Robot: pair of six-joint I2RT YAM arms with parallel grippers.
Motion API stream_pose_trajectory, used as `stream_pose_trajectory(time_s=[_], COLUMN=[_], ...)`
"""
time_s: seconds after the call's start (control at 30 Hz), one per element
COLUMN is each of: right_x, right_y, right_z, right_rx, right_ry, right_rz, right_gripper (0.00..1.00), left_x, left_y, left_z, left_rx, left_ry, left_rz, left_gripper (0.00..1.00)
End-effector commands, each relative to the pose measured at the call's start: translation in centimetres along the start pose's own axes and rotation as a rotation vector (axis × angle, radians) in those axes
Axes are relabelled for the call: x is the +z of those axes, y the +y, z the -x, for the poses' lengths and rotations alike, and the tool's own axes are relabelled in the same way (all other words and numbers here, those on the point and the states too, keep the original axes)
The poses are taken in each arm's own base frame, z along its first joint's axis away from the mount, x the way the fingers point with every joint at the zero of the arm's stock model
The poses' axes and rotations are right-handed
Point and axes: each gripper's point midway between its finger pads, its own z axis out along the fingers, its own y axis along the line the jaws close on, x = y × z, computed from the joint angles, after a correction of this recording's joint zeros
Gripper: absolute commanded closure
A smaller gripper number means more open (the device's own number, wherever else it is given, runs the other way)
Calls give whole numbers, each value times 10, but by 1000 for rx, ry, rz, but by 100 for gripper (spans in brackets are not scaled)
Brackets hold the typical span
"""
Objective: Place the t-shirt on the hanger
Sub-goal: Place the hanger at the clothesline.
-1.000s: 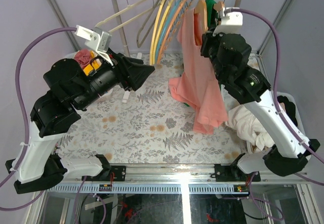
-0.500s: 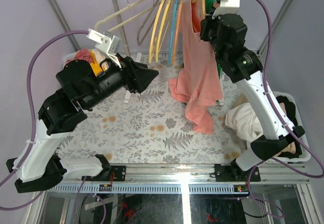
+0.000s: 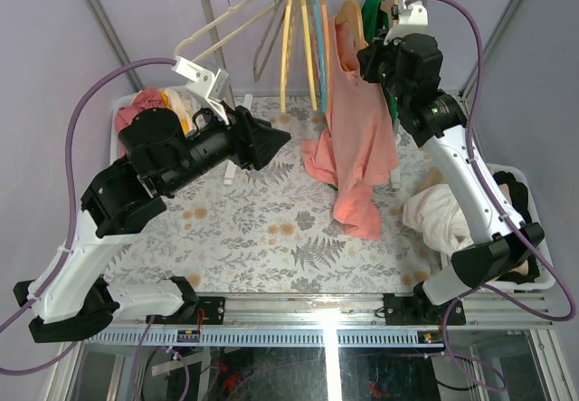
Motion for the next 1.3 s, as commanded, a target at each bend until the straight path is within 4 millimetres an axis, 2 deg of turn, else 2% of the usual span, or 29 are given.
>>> stream_pose_trajectory(time_s=[0.0, 0.1, 0.27, 0.3, 0.43, 0.53, 0.63, 0.7, 0.73, 0.8, 0.9, 1.0, 1.1, 1.27], right_x=[-26, -35, -44, -44, -42, -45, -56, -69, -77, -93, -121, -151, -183, -224], right_y=[-1, -14, -26, -25, -13, -10, -12, -13, -13, -11, -13, -18, -20, -31], right_z=[46, 41, 46, 47, 47, 48, 58, 66, 71, 79, 85, 80, 64, 39], right_rx=[70, 79, 47, 42, 18, 8, 2, -3, -1, 7, 36, 83, 126, 117], right_ry=[-170, -182, -195, -192, -169, -151, -151, -143, -144, -141, -147, -139, -120, -69], right_rz=[31, -25, -78, -70, -2, 9, -4, -11, -10, -1, 0, -10, 11, -6], right_gripper=[100, 100, 100, 96, 59, 48, 45, 39, 27, 14, 11, 10, 10, 9], left_x=[7, 12, 18, 21, 30, 43, 57, 68, 72, 83, 99, 117, 142, 177], left_y=[-3, 4, 21, 25, 38, 50, 66, 76, 81, 93, 109, 126, 145, 177], left_z=[7, -2, -29, -36, -68, -101, -139, -162, -171, -189, -211, -232, -254, -281], left_rx=[-13, -20, -53, -59, -85, -112, -150, -164, -168, -164, -141, -96, -35, -5], left_ry=[-47, -40, -44, -46, -43, -30, -15, -7, -7, -8, -14, -38, -31, 2], left_rz=[-18, 8, 55, 62, 80, 94, 126, 145, 158, 186, 229, 266, 284, 310], left_gripper=[50, 51, 52, 51, 51, 52, 53, 54, 54, 55, 55, 55, 54, 54])
